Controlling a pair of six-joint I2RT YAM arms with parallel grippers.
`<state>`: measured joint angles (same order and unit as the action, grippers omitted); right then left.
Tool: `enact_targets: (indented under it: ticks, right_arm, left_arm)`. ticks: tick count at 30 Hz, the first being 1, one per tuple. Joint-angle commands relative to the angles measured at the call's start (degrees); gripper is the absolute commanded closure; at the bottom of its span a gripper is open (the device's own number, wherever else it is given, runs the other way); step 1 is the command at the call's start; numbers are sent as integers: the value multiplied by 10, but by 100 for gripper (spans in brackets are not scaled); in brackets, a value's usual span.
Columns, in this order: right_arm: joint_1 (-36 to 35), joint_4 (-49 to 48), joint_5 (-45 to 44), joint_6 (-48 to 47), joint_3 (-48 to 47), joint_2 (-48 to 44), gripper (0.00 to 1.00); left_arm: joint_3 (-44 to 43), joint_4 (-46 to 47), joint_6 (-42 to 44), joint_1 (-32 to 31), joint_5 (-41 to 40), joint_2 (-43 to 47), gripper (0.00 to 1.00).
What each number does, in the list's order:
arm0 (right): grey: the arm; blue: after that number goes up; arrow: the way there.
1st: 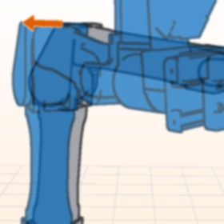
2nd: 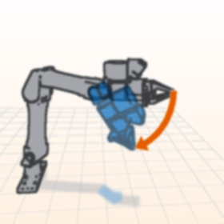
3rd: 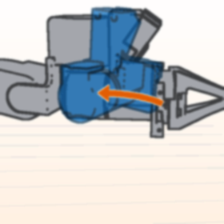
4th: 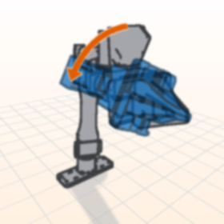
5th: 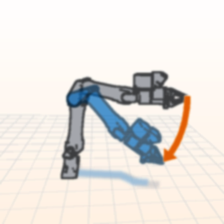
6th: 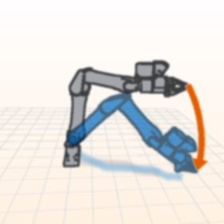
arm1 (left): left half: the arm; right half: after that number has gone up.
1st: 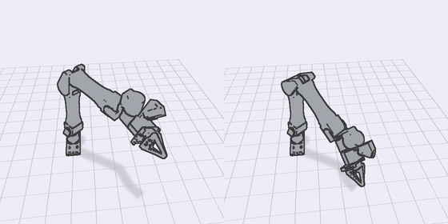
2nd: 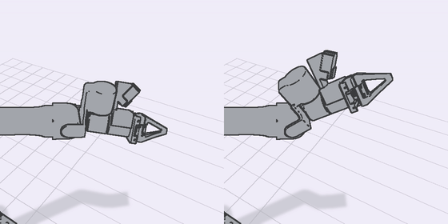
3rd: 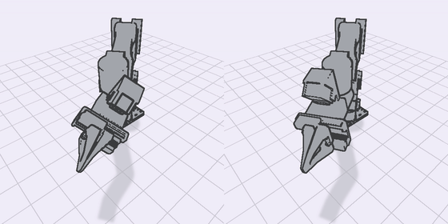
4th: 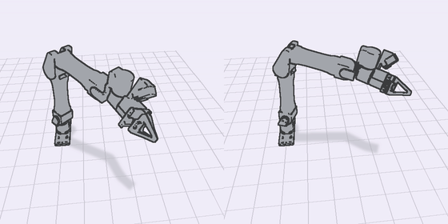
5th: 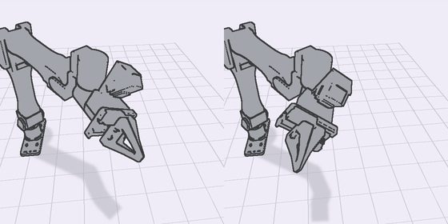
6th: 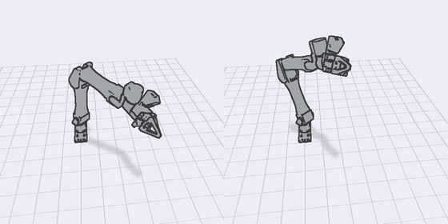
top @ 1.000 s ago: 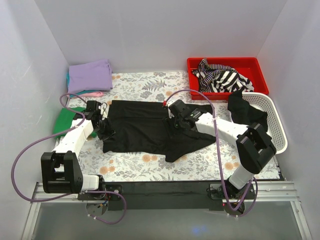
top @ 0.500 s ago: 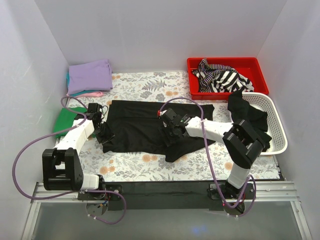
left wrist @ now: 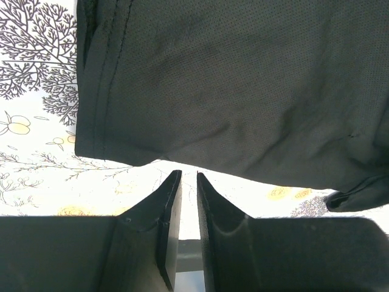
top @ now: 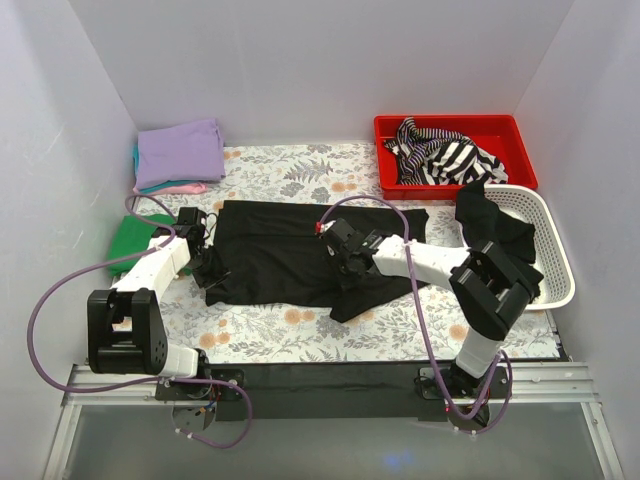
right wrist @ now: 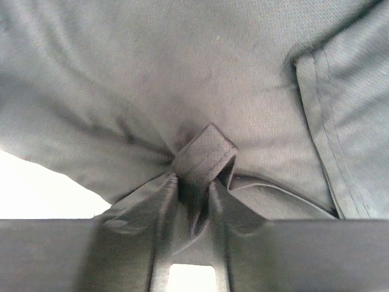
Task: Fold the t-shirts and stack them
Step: Fold the tshirt
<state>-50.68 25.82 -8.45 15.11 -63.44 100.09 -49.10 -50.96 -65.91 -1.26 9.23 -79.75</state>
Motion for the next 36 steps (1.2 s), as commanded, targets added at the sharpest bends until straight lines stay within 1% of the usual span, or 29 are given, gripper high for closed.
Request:
enact_targets:
  ticks: [1, 2, 5, 6, 7, 8, 10, 11, 12, 13, 15, 20, 22, 23, 25, 27, 29, 30, 31, 32, 33, 36]
  right_arm:
    - [-7, 5, -4, 9, 12, -46, 71]
    - [-7, 6, -4, 7, 14, -46, 71]
    - [-8, 13, -10, 9, 16, -48, 65]
    - [-8, 12, -8, 8, 17, -49, 64]
    - [-8, 13, -7, 7, 17, -49, 67]
    - [-8, 12, -7, 8, 17, -50, 74]
    - [-9, 14, -4, 9, 17, -51, 81]
    - [-11, 15, -14, 11, 17, -53, 86]
    - [-13, 16, -17, 13, 19, -63, 95]
    - [-14, 18, -22, 18, 24, -71, 99]
    - [-18, 31, -53, 31, 33, -108, 99]
    - [-17, 52, -88, 64, 77, -199, 99]
    - [-17, 57, -88, 69, 90, -237, 99]
    - [-17, 59, -87, 75, 98, -249, 99]
    - [-17, 63, -87, 79, 106, -277, 98]
    - [-17, 65, -87, 80, 109, -294, 97]
    - [-17, 67, -88, 78, 109, -303, 94]
    - [-18, 67, -89, 75, 107, -309, 94]
    - [-17, 67, -90, 72, 104, -311, 94]
    - [-17, 65, -89, 69, 104, -313, 92]
    - [-17, 65, -91, 62, 102, -316, 91]
    - [-16, 65, -107, 54, 100, -318, 89]
  left_arm:
    - [6, 5, -4, -1, 0, 4, 86]
    - [6, 5, -2, -1, 2, 3, 86]
    - [7, 5, -1, -1, 9, 1, 87]
    - [7, 6, -1, -1, 8, 1, 87]
    - [7, 5, -1, -1, 8, 2, 87]
    - [8, 5, -1, -1, 10, 2, 87]
    - [8, 6, -2, -1, 8, 5, 88]
    - [8, 5, -1, -1, 10, 5, 88]
    - [8, 3, -3, -1, 9, 5, 90]
    - [8, 2, -3, -2, 9, 6, 93]
    - [2, -9, -3, -2, 11, 7, 99]
    - [1, -15, -6, -3, 9, 13, 100]
    - [0, -15, -7, -4, 2, 5, 100]
    - [-1, -17, -10, -4, -3, 3, 89]
    - [0, -14, -12, -5, -11, -4, 77]
    - [2, -8, -11, -6, -12, -11, 48]
    - [-1, -8, -13, -6, -25, -25, 47]
    - [-2, -6, -17, -6, -33, -31, 43]
    - [-3, -7, -15, -6, -28, -45, 37]
    - [-6, -7, -15, -7, -28, -52, 26]
    - [-5, 1, -20, -7, -21, -55, 21]
    - [-2, 17, -24, -7, 10, -66, 20]
